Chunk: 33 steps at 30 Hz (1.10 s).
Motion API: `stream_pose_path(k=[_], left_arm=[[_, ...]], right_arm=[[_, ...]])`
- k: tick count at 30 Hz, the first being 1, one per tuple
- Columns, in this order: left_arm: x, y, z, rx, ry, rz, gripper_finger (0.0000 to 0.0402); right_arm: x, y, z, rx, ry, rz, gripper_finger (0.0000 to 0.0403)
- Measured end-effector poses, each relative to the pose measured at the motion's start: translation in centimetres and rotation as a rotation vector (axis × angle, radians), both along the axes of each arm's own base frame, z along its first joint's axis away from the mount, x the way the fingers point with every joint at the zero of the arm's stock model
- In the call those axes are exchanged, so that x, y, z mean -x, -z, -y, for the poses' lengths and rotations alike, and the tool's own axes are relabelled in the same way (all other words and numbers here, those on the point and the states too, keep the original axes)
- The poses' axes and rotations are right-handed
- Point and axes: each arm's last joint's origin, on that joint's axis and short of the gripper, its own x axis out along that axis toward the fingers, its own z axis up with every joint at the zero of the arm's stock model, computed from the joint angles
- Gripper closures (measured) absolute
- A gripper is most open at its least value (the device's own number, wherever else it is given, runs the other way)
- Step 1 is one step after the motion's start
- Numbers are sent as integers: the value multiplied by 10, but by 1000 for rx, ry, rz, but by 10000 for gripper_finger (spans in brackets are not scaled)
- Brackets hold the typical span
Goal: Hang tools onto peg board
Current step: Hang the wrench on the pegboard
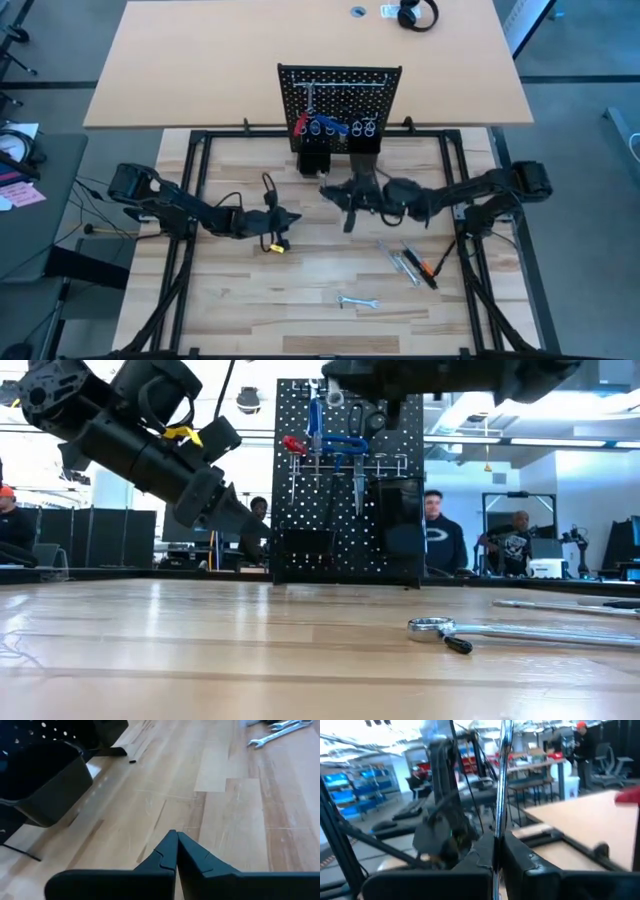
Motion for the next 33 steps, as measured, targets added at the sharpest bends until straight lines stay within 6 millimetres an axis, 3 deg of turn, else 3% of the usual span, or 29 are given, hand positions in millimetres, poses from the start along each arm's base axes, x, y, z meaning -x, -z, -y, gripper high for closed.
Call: stream_pose_path(k=[11, 22, 27, 30, 33], left_arm=[[0, 0, 0, -10, 5, -6, 401], [0, 0, 0, -10, 6, -4, 401], [-3, -5, 4, -25, 88, 30, 401], [-3, -14, 11, -12, 286, 151, 401], [4, -21, 10, 15, 345, 324, 401]], right_arm=[[-10, -41, 41, 76, -34, 107, 381], [-18, -80, 73, 107, 12, 23, 381], [-22, -72, 52, 173, -45, -31, 382], [-23, -61, 27, 225, -122, -59, 382], [-22, -52, 1, 265, -190, -46, 382]])
